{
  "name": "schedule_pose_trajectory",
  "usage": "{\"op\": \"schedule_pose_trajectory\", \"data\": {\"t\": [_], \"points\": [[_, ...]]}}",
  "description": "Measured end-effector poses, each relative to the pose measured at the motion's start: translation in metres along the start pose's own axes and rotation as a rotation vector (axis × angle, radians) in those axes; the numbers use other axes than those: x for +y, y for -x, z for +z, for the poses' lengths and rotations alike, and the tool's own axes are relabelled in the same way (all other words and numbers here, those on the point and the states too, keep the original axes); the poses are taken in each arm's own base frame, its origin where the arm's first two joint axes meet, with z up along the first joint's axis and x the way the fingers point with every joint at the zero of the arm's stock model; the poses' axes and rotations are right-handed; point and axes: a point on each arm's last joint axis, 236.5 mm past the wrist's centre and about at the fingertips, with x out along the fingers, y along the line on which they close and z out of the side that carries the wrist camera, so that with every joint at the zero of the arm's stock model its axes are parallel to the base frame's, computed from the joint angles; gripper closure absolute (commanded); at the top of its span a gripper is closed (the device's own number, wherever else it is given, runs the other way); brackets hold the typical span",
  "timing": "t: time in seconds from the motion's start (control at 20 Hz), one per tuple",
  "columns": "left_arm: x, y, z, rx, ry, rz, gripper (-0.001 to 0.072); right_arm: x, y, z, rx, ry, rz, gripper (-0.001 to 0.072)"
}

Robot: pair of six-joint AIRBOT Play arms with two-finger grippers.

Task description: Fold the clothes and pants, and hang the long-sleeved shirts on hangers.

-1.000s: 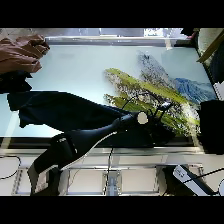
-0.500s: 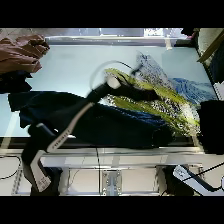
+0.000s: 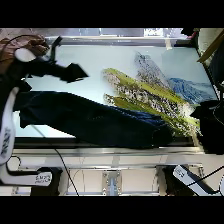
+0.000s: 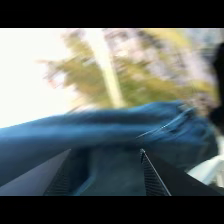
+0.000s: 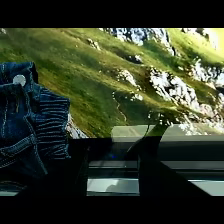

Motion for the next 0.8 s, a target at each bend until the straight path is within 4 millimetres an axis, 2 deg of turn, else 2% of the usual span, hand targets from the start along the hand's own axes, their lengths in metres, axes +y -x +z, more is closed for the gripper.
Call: {"op": "schedule_pose_trajectory", "data": {"t": [0.1, 0.2, 0.4, 0.5, 0.6, 0.7, 0.8], "points": [[0.052, 0.031, -0.044, -0.073, 0.145, 0.135, 0.0249, 0.005, 0.003, -0.002, -0.012, 0.006, 0.004, 0.0362], [0.097, 0.055, -0.087, -0.219, 0.333, 0.246, 0.0248, 0.012, 0.01, -0.002, -0.041, 0.02, 0.012, 0.0362], [0.169, 0.089, -0.169, -0.557, 0.718, 0.401, 0.0249, 0.025, 0.029, -0.001, -0.108, 0.048, 0.006, 0.0362], [0.194, 0.106, -0.196, -0.702, 0.841, 0.462, 0.0248, 0.032, 0.038, -0.002, -0.133, 0.06, 0.008, 0.0365], [0.217, 0.129, -0.214, -0.833, 0.944, 0.522, 0.0249, 0.039, 0.044, -0.003, -0.15, 0.068, 0.016, 0.0367], [0.238, 0.149, -0.233, -0.931, 1.039, 0.58, 0.0249, 0.043, 0.047, -0.006, -0.153, 0.074, 0.024, 0.0367], [0.254, 0.162, -0.249, -0.99, 1.124, 0.612, 0.0249, 0.047, 0.049, -0.006, -0.158, 0.074, 0.034, 0.0367]]}}
